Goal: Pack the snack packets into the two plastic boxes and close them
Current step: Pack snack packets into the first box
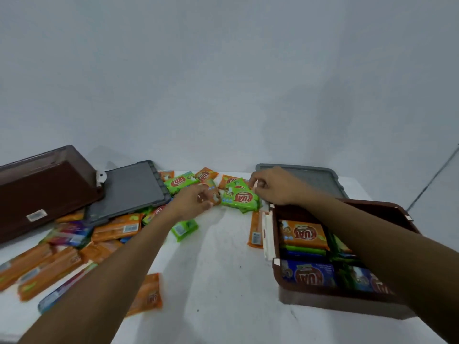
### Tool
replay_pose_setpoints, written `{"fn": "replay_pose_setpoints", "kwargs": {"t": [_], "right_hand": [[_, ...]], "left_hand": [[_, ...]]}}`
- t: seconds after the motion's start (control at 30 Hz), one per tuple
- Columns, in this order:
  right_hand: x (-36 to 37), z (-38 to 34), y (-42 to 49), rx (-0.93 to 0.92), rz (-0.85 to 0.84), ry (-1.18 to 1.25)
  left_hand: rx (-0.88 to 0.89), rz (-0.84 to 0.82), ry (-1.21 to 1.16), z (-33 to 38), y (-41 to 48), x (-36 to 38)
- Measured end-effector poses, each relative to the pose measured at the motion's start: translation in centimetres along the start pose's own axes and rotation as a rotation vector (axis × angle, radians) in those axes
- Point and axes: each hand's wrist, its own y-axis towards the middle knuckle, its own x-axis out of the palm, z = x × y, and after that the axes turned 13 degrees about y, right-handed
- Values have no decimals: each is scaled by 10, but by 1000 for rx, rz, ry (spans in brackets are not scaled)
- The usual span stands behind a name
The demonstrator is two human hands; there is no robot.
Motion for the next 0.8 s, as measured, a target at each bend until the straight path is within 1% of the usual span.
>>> {"fn": "replay_pose_setpoints", "kwargs": {"t": [0.17,0.23,0.3,0.4,0.47,0.57,0.67,0.73,0.8], "right_hand": [[24,10,64,147,-150,-200],[34,14,81,203,-213,-258],[45,17,93,249,-268,-324],[63,22,103,279,-265,-409],[67,20,106,298,-242,-385],[65,15,109,319,-280,-329],[62,9,111,279,-318,-278],[58,1,112,278,-350,-203],[48,-5,108,304,-380,-73]], "left_hand": [[15,-78,329,-17,37,10],[-17,-91,392,-20,48,16],[-33,-91,395,-23,55,23],[-44,-83,345,-28,62,30],[-79,-112,282,-30,68,29],[-123,-172,141,-33,72,21],[-162,-219,-39,-37,71,10],[-164,-234,-105,-39,68,0],[-137,-273,-152,-38,64,-12]]}}
